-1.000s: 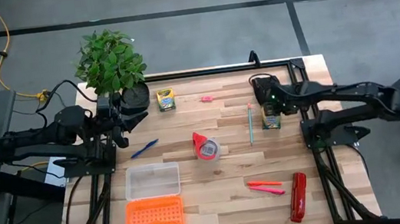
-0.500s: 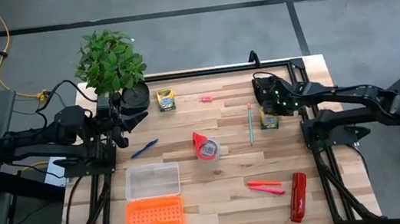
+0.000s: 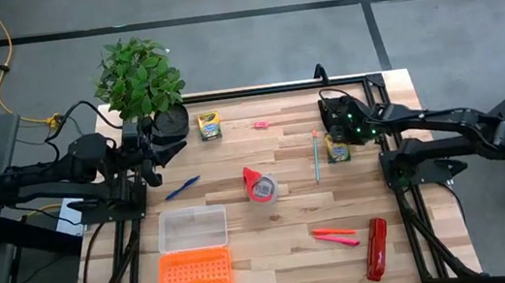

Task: Pack school essentials
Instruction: Put the yellow crayon box into the orange supply box

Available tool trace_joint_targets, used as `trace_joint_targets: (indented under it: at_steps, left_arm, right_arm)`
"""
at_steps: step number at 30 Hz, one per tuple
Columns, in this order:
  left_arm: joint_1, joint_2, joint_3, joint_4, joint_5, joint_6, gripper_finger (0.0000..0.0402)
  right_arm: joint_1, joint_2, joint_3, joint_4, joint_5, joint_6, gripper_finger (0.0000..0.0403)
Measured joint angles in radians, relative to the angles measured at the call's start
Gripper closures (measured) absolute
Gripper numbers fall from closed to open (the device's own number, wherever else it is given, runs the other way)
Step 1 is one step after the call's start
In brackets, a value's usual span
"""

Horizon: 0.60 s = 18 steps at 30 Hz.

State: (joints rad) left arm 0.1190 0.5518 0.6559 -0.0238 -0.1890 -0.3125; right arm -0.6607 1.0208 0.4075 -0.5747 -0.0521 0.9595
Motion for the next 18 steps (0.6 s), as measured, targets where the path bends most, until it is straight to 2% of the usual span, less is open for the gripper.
trace_joint_targets:
  at_steps: [5, 9, 13, 18]
  left_arm:
    - [0.0, 0.0, 0.0, 0.0, 0.0, 0.001, 0.0302]
    - [0.0, 0.0, 0.0, 0.002, -0.002, 0.001, 0.0302]
    - [0.0, 0.003, 0.0, 0.025, -0.003, 0.0, 0.0302]
    - [0.0, 0.044, 0.0, 0.073, -0.002, -0.072, 0.0298]
  right_arm:
    - [0.029, -0.088, 0.063, -0.042, -0.023, -0.06, 0.0398]
    - [0.1, -0.161, 0.111, -0.018, -0.025, -0.078, 0.0399]
    - [0.218, -0.218, 0.121, 0.159, 0.019, -0.042, 0.04]
    - [0.378, -0.228, 0.121, 0.452, 0.169, 0.001, 0.0401]
